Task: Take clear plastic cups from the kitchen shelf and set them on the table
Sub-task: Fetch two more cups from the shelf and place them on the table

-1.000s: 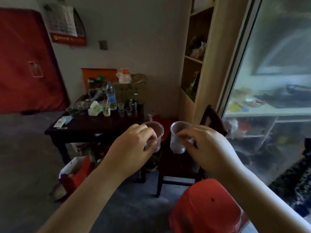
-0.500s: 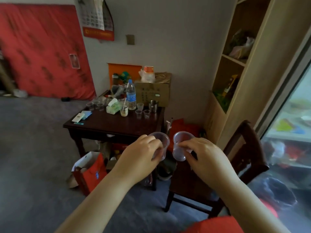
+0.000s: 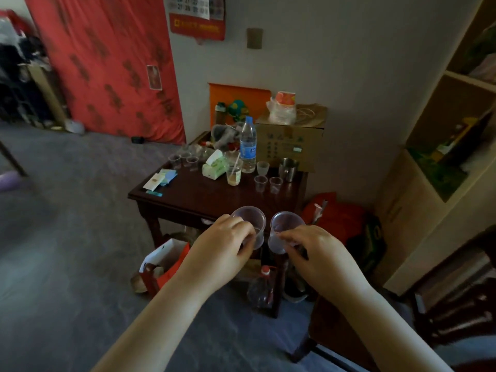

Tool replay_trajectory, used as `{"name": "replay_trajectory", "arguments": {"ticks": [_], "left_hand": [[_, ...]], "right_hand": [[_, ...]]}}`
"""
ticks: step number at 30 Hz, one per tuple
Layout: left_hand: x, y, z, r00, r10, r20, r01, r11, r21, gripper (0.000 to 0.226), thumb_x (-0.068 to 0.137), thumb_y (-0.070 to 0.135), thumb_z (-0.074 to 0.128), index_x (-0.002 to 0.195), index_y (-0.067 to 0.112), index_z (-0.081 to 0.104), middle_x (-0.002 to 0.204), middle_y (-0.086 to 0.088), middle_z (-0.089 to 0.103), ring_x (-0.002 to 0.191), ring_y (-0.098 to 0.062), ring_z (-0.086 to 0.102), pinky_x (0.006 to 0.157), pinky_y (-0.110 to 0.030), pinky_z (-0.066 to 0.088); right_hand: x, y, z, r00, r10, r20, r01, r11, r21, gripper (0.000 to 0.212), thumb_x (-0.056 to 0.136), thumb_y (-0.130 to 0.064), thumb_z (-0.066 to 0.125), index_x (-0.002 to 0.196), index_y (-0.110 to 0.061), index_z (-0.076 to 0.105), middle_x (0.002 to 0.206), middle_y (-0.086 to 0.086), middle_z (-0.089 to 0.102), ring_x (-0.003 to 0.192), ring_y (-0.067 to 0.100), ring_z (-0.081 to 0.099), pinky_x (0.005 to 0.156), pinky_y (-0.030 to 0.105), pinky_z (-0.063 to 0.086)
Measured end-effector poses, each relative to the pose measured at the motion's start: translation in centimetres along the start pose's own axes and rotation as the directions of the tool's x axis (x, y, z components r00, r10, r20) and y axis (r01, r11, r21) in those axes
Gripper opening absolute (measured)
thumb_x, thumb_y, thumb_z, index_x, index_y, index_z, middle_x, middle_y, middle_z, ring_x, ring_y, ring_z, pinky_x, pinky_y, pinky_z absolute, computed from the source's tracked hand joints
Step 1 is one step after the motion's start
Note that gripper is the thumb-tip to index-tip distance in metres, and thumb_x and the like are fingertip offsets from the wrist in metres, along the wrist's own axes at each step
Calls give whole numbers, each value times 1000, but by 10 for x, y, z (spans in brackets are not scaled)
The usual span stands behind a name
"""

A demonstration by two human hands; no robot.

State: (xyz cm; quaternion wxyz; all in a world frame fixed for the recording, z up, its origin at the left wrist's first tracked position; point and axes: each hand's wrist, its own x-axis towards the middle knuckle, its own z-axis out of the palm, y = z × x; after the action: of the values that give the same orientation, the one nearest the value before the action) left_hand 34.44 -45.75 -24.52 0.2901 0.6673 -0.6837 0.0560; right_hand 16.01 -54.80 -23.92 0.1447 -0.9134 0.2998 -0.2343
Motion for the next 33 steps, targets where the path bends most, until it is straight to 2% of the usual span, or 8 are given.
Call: {"name": "replay_trajectory", "arguments": {"ticks": [3,6,10,14,19,25,33], "left_hand": [[22,-52,8,1000,-2,20,3,1000,-28,3,84,20,58,84,17,58,84,7,56,85,-8,47,68,-17,36],[39,-97,21,997,-12,74,16,998,-56,11,85,23,57,93,16,60,92,5,59,93,-9,49,72,-18,39],[61,-139,40,992,-26,123,38,994,-98,16,88,25,52,96,16,61,96,4,59,97,-10,48,75,-25,47],[87,-168,60,989,-32,146,48,992,-113,16,89,23,51,95,14,63,95,2,59,98,-13,48,77,-32,49],[116,-199,88,984,-46,170,69,989,-131,18,89,22,51,96,12,64,96,0,60,98,-16,50,77,-32,50],[161,-234,140,973,-38,228,65,992,-112,20,90,22,51,101,14,65,99,0,63,100,-15,50,82,-25,46],[241,-278,212,934,-124,335,155,986,-67,20,90,26,51,103,21,66,98,5,64,100,-12,51,73,-28,49]], "right_hand": [[46,11,30,999,19,32,-20,1000,3,29,86,-20,58,114,-28,60,107,-10,65,102,7,53,82,25,46],[81,20,58,993,78,83,-79,997,6,31,86,-19,58,116,-29,59,111,-9,63,105,8,52,85,26,45],[116,31,84,988,121,95,-122,992,8,31,86,-17,58,115,-28,60,108,-9,64,104,7,52,84,21,43],[149,47,100,981,154,115,-157,987,17,32,86,-15,58,116,-25,60,105,-7,64,103,9,53,83,25,46],[185,75,121,977,151,152,-161,985,61,31,85,-12,60,114,-23,62,104,-7,65,102,7,53,84,21,43],[230,135,147,963,183,199,-200,977,71,30,86,-15,57,113,-27,61,103,-9,63,100,5,53,83,25,46],[298,232,179,937,200,285,-230,970,75,24,90,-16,53,110,-23,64,104,-5,64,100,10,54,82,27,46]]}}
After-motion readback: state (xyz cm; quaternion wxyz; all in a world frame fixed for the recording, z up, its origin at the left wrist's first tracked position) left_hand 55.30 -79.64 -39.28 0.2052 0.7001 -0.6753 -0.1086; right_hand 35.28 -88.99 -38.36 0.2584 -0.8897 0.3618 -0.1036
